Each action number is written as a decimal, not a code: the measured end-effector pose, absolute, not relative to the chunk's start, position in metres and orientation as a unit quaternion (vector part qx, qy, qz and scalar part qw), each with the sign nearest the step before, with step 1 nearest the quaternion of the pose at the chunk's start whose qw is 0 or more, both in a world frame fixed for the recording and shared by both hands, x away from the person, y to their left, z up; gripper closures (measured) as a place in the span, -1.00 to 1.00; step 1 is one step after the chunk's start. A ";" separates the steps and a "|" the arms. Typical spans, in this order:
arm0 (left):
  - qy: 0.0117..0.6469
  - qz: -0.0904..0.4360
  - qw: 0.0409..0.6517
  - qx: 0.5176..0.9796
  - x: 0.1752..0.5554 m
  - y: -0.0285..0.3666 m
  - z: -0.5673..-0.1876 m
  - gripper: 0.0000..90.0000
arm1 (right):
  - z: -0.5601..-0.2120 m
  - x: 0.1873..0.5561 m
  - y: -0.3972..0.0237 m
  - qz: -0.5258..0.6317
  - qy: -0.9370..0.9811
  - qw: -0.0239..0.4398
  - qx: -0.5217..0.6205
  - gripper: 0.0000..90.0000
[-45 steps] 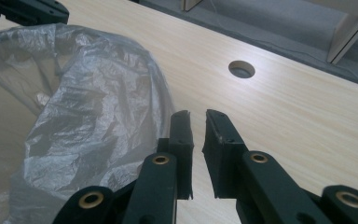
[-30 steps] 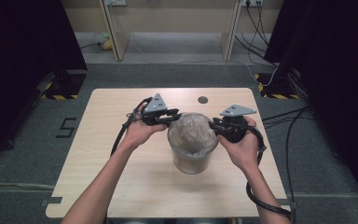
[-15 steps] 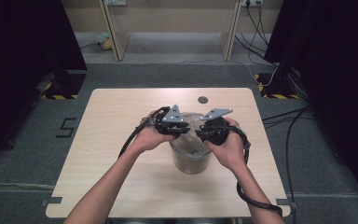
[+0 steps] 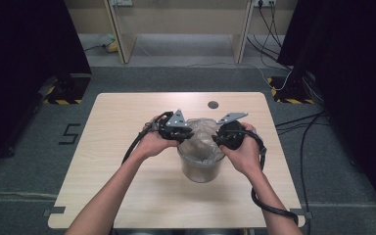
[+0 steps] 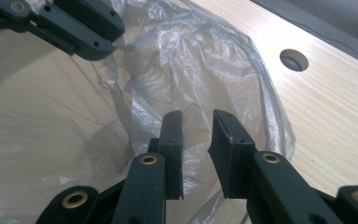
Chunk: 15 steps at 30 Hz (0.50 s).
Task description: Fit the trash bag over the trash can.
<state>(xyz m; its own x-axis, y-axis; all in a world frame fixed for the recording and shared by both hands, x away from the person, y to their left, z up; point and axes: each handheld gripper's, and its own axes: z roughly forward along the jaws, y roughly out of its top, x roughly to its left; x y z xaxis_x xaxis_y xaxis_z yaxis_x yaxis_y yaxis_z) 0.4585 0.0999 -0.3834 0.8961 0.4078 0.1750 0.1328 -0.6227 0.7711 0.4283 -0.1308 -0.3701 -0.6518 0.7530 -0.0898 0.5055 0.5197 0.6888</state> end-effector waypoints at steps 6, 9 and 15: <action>0.145 0.173 0.419 0.880 0.453 0.094 -0.380 0.70 | -0.363 0.425 -0.130 0.337 0.846 0.197 0.364 0.63; 0.138 0.171 0.419 0.881 0.451 0.090 -0.378 0.70 | -0.355 0.423 -0.127 0.352 0.842 0.199 0.357 0.62; 0.126 0.170 0.412 0.886 0.449 0.084 -0.378 0.69 | -0.361 0.433 -0.127 0.337 0.845 0.197 0.364 0.61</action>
